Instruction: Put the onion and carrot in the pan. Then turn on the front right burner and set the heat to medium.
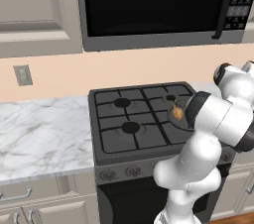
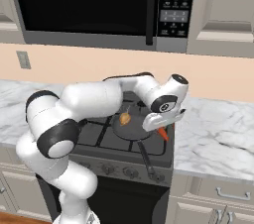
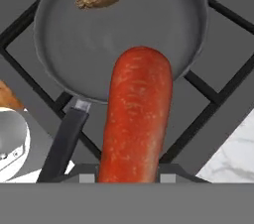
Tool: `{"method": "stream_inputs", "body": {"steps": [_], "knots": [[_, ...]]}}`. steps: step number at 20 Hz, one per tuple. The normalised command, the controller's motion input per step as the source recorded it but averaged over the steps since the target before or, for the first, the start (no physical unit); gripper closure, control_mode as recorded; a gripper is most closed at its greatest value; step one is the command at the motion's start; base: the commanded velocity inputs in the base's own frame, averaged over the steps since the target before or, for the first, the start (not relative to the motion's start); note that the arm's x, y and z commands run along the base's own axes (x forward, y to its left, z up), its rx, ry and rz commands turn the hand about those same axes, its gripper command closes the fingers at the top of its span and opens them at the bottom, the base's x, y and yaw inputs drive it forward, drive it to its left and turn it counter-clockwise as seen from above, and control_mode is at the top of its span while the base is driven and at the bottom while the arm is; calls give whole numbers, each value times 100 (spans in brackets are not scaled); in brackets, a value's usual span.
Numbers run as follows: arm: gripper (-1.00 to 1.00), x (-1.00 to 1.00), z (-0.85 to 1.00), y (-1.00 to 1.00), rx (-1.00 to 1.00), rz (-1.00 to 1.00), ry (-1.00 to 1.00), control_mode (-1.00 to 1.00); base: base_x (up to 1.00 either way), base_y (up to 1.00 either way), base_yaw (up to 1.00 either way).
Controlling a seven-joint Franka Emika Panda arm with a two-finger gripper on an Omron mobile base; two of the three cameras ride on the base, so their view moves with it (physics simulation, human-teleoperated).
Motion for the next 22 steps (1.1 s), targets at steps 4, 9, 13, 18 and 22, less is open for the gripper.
{"method": "stream_inputs", "body": {"steps": [4, 9, 13, 18, 22], "knots": [[100, 48, 0, 73, -4, -4, 0, -100, 0, 0, 0], [100, 39, 0, 30, 0, -21, 0, -100, 0, 0, 0], [100, 38, 0, 21, 0, -24, 0, -100, 0, 0, 0], [100, 34, -3, 2, 0, -17, 11, -100, 0, 0, 0], [100, 25, -15, 0, 0, 0, 1, -100, 0, 0, 0]]}}
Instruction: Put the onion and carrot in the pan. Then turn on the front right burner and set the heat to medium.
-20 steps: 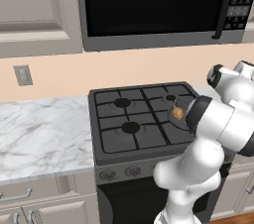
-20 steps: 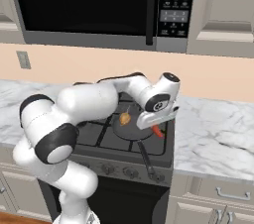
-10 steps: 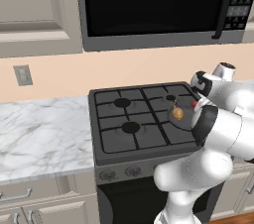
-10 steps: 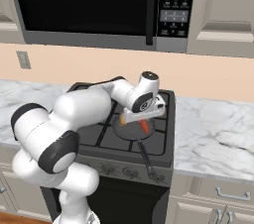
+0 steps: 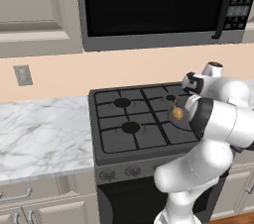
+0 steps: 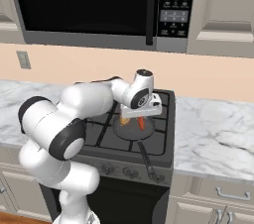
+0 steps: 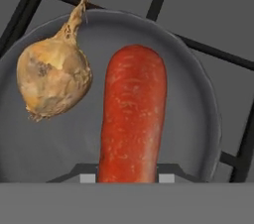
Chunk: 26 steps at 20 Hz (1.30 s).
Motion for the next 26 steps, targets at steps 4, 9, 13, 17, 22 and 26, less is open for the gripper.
{"method": "stream_inputs", "body": {"steps": [4, 9, 13, 17, 22, 26], "knots": [[100, 6, -28, 0, 0, 0, 0, -100, 0, 0, 0], [100, 0, -31, 0, 0, 0, 0, -100, 0, 0, 0], [100, 0, -12, 1, 0, 0, 0, -100, 0, 0, 0], [100, 0, -1, 0, 0, 0, 0, -100, 0, 0, 0], [-100, 0, 0, 0, 0, 0, 0, -100, 0, 0, 0], [-100, 0, 0, 0, 0, 0, 0, -100, 0, 0, 0]]}}
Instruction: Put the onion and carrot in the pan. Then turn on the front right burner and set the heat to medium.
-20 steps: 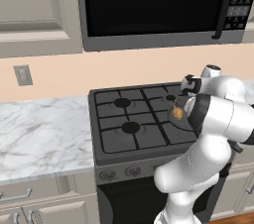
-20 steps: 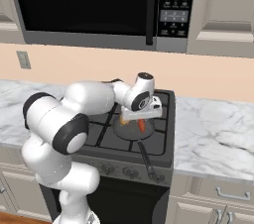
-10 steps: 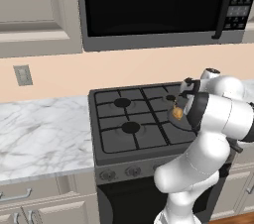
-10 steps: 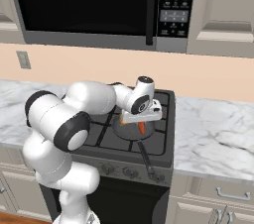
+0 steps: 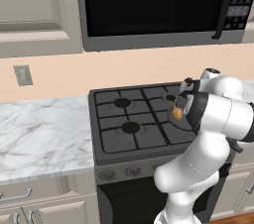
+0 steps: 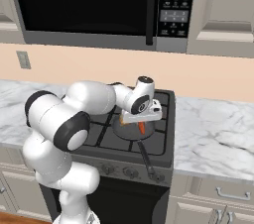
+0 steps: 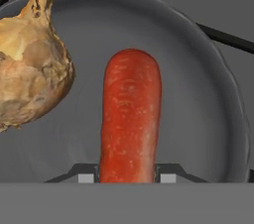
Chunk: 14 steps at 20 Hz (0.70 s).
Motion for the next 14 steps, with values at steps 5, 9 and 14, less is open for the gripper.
{"method": "stream_inputs", "body": {"steps": [5, 9, 14], "knots": [[-100, 0, 0, 0, 0, 0, 0, -100, 0, 0, 0], [-100, -1, 0, 1, 0, 0, 0, -100, 0, 0, 0], [-100, -56, 8, -11, 7, -1, -13, -100, 0, 0, 0]]}}
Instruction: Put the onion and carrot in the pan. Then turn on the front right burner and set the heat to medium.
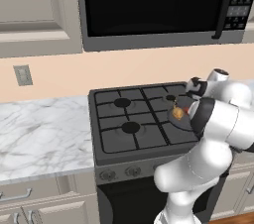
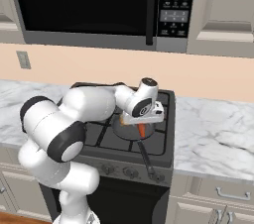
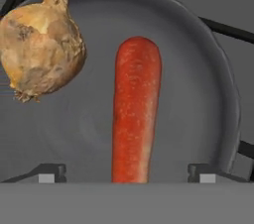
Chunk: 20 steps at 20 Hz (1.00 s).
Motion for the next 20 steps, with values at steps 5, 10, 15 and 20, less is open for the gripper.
{"method": "stream_inputs", "body": {"steps": [5, 10, 15, 20], "knots": [[-100, -62, 25, -41, 15, -5, -24, -100, 0, 0, 0], [-100, -54, 23, -44, 17, -5, -22, -100, 0, 0, 0], [-100, -54, 6, -39, 18, -4, -28, -100, 0, 0, 0], [-100, -52, 0, -32, 14, -2, -28, -100, 0, 0, 0]]}}
